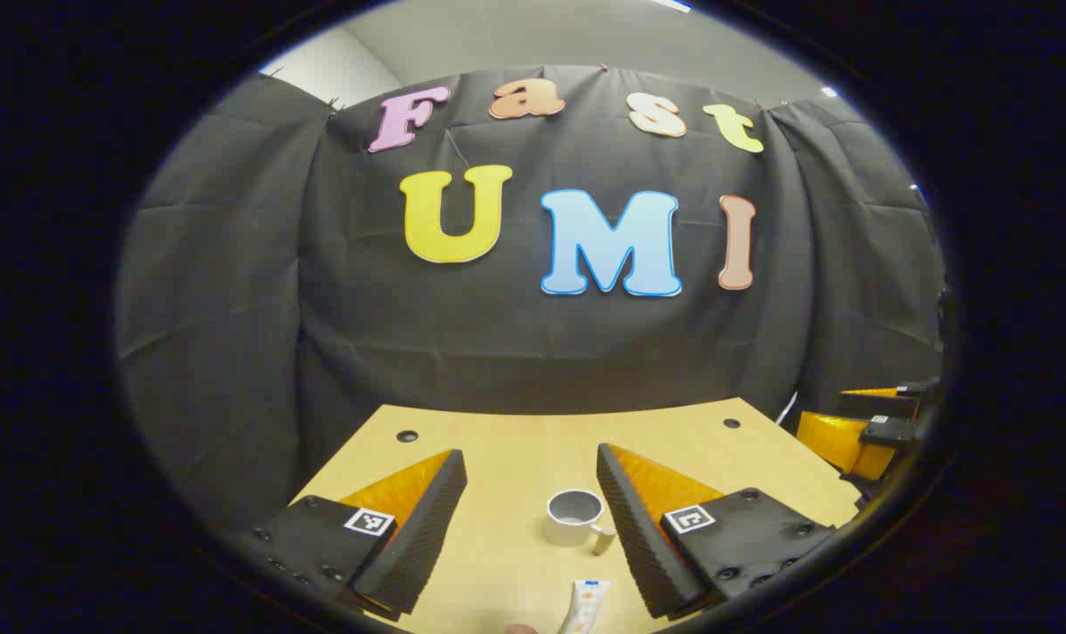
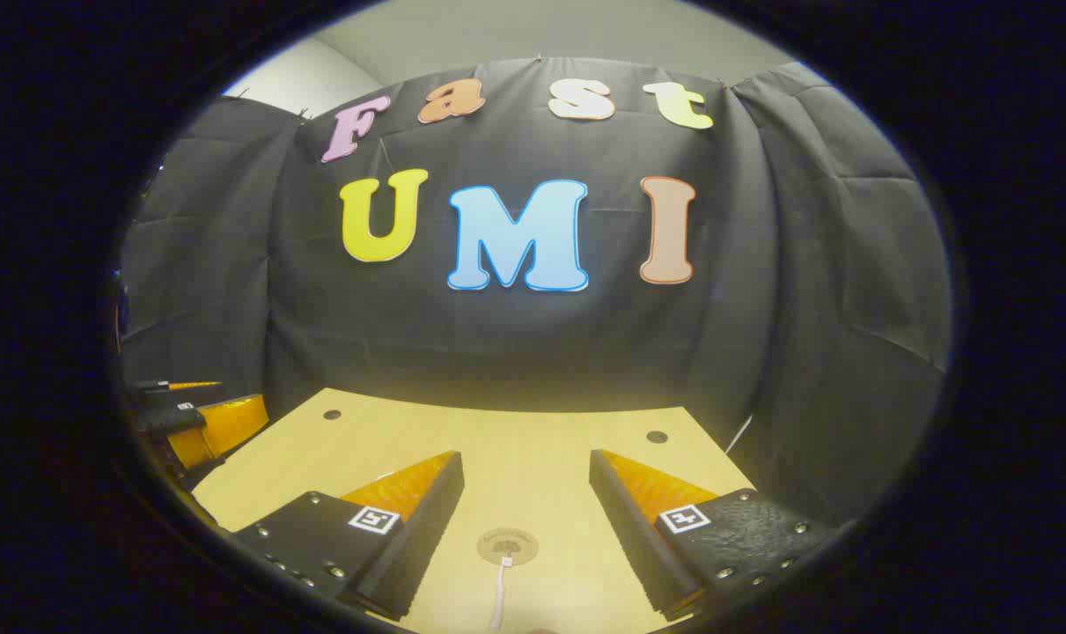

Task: Put the toothbrush and toothpaste on the desktop into the cup, then pick up the cup and place it on the coaster on the desktop.

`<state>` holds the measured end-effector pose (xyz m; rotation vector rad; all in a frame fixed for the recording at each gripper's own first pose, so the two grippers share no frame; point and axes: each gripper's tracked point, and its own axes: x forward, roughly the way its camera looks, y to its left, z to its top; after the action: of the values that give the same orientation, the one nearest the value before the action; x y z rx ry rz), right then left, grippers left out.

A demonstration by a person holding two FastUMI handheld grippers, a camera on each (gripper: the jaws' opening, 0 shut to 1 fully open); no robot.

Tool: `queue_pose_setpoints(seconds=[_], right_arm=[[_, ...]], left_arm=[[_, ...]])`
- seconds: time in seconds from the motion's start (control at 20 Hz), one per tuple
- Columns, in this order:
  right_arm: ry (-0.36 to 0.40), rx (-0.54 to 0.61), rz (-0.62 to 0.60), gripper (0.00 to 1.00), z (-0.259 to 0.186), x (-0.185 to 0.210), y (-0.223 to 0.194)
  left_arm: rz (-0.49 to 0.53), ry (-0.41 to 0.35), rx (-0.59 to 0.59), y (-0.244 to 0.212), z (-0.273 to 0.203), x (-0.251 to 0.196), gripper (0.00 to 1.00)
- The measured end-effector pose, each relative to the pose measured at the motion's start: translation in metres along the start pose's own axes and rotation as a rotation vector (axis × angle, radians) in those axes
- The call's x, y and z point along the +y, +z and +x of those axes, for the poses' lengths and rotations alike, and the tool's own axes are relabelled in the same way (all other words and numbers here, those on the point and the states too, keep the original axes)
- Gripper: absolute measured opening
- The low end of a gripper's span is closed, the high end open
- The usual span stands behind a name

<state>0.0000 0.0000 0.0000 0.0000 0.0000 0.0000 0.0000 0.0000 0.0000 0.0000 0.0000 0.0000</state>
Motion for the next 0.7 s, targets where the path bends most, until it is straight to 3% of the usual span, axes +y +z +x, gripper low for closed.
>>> queue_pose_setpoints(seconds=[0.05,0.7], right_arm=[[0.007,-0.001,-0.007,0.92,0.0,0.001,0.0],[0.042,0.065,0.045,0.92,-0.003,0.008,-0.016]], left_arm=[[-0.003,-0.005,0.004,0.0,0.0,-0.003,0.93],[-0.004,-0.035,0.049,-0.014,0.002,-0.02,0.96]])
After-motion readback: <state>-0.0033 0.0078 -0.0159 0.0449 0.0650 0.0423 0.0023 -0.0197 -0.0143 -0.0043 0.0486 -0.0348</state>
